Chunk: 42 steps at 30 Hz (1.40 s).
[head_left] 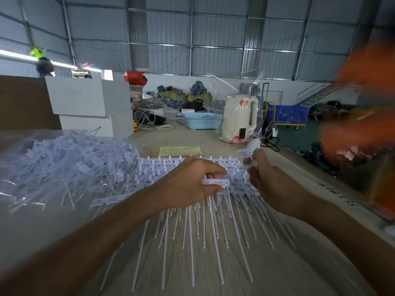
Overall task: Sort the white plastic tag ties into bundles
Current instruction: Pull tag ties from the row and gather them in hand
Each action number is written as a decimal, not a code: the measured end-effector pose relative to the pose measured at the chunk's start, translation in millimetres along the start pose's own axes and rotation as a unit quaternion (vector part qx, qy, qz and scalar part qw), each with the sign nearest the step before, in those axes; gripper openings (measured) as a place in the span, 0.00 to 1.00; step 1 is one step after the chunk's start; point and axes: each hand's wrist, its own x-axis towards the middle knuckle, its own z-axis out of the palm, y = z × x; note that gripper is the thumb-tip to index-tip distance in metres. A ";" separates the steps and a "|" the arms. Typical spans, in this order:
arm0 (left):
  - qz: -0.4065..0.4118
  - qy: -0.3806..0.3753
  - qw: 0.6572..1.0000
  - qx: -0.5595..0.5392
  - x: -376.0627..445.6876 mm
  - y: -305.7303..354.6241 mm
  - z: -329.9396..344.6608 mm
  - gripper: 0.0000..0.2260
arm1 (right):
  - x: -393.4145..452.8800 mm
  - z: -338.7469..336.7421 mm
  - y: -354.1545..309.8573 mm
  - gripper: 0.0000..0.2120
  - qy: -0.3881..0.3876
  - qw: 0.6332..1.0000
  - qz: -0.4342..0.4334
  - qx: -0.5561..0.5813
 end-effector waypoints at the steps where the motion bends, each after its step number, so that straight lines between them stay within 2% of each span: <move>1: -0.007 -0.001 1.000 -0.010 -0.3 -0.2 0.0 0.17 | -0.3 -0.8 0.1 0.11 -0.014 0.999 0.006 -0.035; 3: -0.026 0.005 0.999 -0.036 -0.5 -0.8 0.5 0.20 | -0.5 -1.2 -1.9 0.12 -0.019 0.996 -0.001 -0.082; 7: -0.057 0.030 0.996 -0.064 0.9 0.9 3.9 0.23 | -0.6 1.4 -9.7 0.12 -0.035 0.999 -0.034 0.002; 8: -0.054 0.031 0.996 -0.060 1.3 2.1 5.1 0.21 | -1.3 2.1 -11.6 0.13 -0.039 0.998 -0.043 0.015; 10: -0.044 0.031 0.998 -0.043 1.1 2.1 6.4 0.10 | -2.3 5.3 -17.5 0.16 -0.031 0.997 -0.060 0.031; 12: -0.043 0.035 0.998 -0.035 0.4 1.3 6.0 0.06 | -1.7 7.4 -21.1 0.20 0.003 0.997 -0.062 0.052; 14: -0.032 0.041 0.998 -0.021 0.5 1.5 5.1 0.07 | -0.3 7.7 -21.7 0.18 0.014 0.997 -0.047 0.054; 16: -0.011 0.033 0.999 0.005 0.3 4.0 5.0 0.09 | 1.9 4.9 -19.9 0.02 0.021 0.999 -0.023 0.032; 18: 0.006 0.020 1.000 0.021 0.4 7.2 5.9 0.10 | 3.9 2.5 -16.7 0.13 0.046 0.998 -0.003 0.034; 19: 0.010 0.016 1.000 0.019 0.4 8.2 5.4 0.11 | 4.6 1.2 -15.5 0.15 0.053 0.997 0.012 0.048; 22: 0.003 0.027 0.999 -0.024 1.1 10.2 2.2 0.16 | 5.9 -0.1 -11.7 0.16 0.074 0.986 0.062 0.137; 24: -0.013 0.050 0.997 -0.052 0.8 10.5 1.2 0.19 | 6.6 1.9 -12.2 0.18 0.106 0.966 0.113 0.207; 27: -0.029 0.072 0.994 -0.080 -0.3 9.7 2.2 0.18 | 7.8 4.5 -17.2 0.21 0.139 0.932 0.183 0.280; 30: -0.027 0.077 0.994 -0.077 -0.6 9.3 3.5 0.16 | 7.8 4.2 -25.2 0.18 0.120 0.904 0.242 0.332; 34: -0.019 0.091 0.992 -0.089 -0.6 9.0 4.3 0.11 | 5.0 1.2 -34.0 0.15 0.109 0.872 0.250 0.406; 39: -0.006 0.095 0.991 -0.098 -1.4 8.3 4.8 0.10 | 4.1 1.4 -41.1 0.19 0.030 0.854 0.266 0.447; 42: 0.003 0.099 0.989 -0.110 -2.2 7.7 4.0 0.11 | 3.4 2.8 -42.2 0.16 -0.007 0.863 0.243 0.442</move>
